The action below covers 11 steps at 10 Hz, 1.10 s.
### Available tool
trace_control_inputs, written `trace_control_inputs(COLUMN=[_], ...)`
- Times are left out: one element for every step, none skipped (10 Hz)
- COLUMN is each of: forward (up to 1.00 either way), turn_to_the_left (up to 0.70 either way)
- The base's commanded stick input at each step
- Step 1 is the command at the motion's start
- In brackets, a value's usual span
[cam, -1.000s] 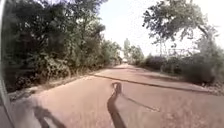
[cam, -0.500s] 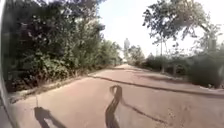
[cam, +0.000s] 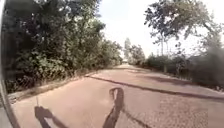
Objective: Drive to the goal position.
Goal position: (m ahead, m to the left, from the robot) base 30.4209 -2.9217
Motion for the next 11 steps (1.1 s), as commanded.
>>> trace_control_inputs(forward=[0.70,0.70,0.70,0.70,0.70,0.70,0.70,0.70,0.70,0.70,0.70], turn_to_the_left=[0.00,0.00,-0.09,-0.14,-0.11,-0.08,-0.05,-0.01,0.00,0.00,-0.02])
